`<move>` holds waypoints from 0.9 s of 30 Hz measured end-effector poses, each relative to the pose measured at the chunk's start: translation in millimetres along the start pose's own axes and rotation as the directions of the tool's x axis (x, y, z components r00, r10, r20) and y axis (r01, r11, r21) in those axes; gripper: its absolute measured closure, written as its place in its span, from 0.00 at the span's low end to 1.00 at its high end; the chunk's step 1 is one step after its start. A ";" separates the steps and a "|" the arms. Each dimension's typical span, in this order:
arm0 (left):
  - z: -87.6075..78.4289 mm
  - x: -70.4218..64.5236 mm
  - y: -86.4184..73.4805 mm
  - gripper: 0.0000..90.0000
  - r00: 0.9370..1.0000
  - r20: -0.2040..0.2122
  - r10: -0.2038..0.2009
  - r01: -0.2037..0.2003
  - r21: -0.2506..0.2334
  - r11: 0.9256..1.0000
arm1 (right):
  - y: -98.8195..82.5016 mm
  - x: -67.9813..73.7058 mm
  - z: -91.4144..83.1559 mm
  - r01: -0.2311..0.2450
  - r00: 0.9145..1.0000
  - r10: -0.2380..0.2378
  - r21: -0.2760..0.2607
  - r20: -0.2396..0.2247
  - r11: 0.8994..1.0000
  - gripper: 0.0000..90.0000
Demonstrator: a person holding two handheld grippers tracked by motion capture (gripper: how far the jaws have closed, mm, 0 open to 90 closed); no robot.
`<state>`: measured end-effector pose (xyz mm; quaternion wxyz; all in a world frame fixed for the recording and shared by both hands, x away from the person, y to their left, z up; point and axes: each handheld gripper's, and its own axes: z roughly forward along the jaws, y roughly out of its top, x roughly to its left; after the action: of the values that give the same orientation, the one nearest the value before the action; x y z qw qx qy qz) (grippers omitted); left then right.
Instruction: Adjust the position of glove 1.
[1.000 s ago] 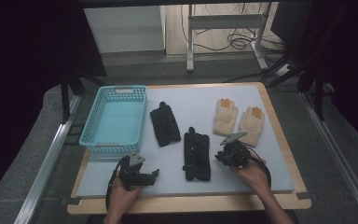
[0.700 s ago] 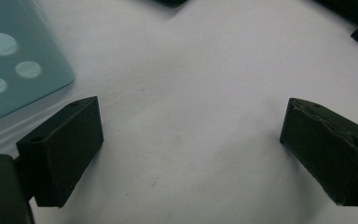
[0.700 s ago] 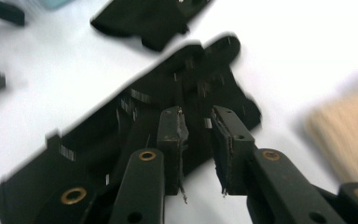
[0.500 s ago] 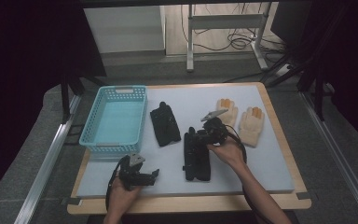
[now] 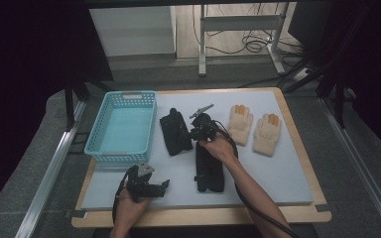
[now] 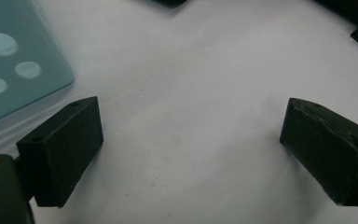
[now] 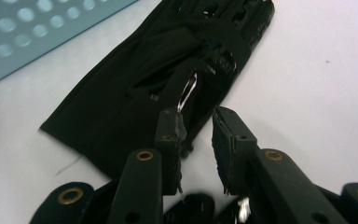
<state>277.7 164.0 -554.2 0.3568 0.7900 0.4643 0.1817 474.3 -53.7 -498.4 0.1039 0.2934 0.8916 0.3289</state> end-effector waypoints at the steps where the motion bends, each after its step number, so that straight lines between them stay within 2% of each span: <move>1: 0.0 0.0 0.0 0.07 1.000 0.000 0.000 0.000 0.000 1.000 | 2.2 0.0 3.6 -0.008 1.000 0.008 0.000 0.004 1.000 0.79; 8: -0.1 0.0 0.0 0.07 1.000 0.000 0.001 -0.001 0.000 1.000 | 9.9 -2.8 26.2 -0.047 0.999 0.047 0.012 0.008 0.999 0.74; 11: -0.1 0.0 0.0 0.07 1.000 0.000 0.001 -0.001 0.000 1.000 | 7.6 -2.2 35.2 -0.041 0.999 0.041 0.033 0.022 0.999 0.71; 15: 0.0 0.0 0.0 0.07 1.000 0.000 0.001 -0.001 0.000 1.000 | 6.2 -3.3 36.4 -0.056 0.998 0.055 0.028 0.021 0.998 0.69; 22: 0.0 -0.1 -0.1 0.07 1.000 -0.001 0.001 -0.001 0.000 1.000 | 7.7 -1.0 37.1 -0.086 0.996 0.087 0.045 -0.010 0.995 0.89; 27: 0.0 0.0 -0.1 0.07 1.000 0.000 0.001 -0.001 0.001 1.000 | 9.8 2.8 36.0 -0.085 0.996 0.084 0.053 0.014 0.995 0.95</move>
<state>277.6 164.0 -554.2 0.3565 0.7905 0.4638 0.1817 490.2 -27.2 -519.4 0.0874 0.3356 0.8862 0.3073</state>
